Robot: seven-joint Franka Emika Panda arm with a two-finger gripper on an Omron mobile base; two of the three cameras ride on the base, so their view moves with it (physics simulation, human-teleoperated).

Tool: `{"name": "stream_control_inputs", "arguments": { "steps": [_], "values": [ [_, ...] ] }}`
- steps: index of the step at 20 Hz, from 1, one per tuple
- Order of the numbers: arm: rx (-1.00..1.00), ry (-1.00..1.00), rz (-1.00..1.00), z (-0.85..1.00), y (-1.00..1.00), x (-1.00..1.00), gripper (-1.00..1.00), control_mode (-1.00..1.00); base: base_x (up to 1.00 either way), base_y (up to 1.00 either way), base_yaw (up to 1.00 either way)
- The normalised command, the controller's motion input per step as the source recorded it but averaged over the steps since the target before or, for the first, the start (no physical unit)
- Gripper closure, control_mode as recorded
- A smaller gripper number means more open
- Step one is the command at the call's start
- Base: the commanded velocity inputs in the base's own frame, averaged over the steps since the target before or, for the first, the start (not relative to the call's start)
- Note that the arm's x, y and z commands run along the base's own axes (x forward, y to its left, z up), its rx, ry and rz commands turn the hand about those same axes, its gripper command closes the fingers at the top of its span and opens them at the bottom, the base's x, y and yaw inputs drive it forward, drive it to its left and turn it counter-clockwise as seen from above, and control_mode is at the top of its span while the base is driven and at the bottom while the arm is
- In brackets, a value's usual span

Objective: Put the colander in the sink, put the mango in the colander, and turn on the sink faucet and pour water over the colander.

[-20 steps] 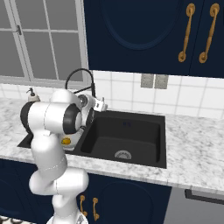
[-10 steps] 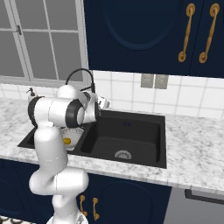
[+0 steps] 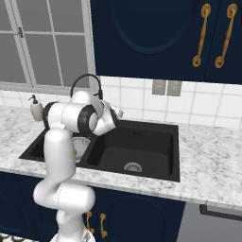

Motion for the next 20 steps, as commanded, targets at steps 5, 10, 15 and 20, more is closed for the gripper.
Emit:
{"name": "stream_control_inputs", "arguments": {
  "steps": [5,10,15,20],
  "values": [
    [0.0,-0.02,0.0,-0.26,-0.05,0.0,-1.0,-1.0,0.0,0.0,0.0],
    [0.0,-0.01,0.0,-0.04,0.0,0.09,-1.0,-1.0,0.0,0.0,0.0],
    [0.0,-0.02,0.0,-0.03,0.0,0.17,-1.0,-1.0,0.0,0.0,0.0],
    [0.0,0.0,0.0,-0.14,0.02,0.23,-1.0,-1.0,0.0,0.0,0.0]
  ]
}}
